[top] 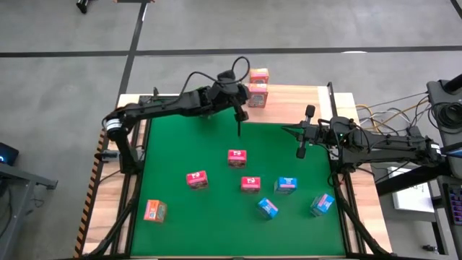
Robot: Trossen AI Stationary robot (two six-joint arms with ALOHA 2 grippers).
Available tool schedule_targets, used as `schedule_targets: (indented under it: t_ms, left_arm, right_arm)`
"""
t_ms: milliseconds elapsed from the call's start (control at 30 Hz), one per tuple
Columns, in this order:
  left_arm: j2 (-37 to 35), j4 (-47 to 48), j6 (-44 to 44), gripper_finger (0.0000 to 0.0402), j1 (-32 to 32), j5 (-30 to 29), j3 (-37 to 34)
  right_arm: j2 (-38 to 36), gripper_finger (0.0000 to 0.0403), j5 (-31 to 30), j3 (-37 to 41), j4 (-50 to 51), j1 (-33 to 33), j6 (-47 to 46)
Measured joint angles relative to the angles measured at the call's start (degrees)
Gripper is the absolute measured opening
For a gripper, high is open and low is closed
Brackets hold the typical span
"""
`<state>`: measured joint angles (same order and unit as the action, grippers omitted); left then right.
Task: Stack cereal on shelf
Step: Put the top orange cereal box on the shelf
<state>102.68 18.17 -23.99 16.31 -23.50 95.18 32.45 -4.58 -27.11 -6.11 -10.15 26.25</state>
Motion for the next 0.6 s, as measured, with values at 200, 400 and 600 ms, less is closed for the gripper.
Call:
schedule_targets:
  t_ms: [200,400,600]
  left_arm:
    - [0.5,2.4,2.1,0.0000,2.6,-1.1,0.0]
    - [3.2,0.8,4.0,0.0000,3.3,-1.0,0.0]
    - [4.6,-1.9,5.4,0.0000,3.1,-1.0,-0.1]
  right_arm:
    - [0.0,0.0009,0.0,0.0,0.0,0.0,0.3]
    - [0.0,0.0009,0.0,0.0,0.0,0.0,0.5]
    - [0.0,0.0009,0.0,0.0,0.0,0.0,0.7]
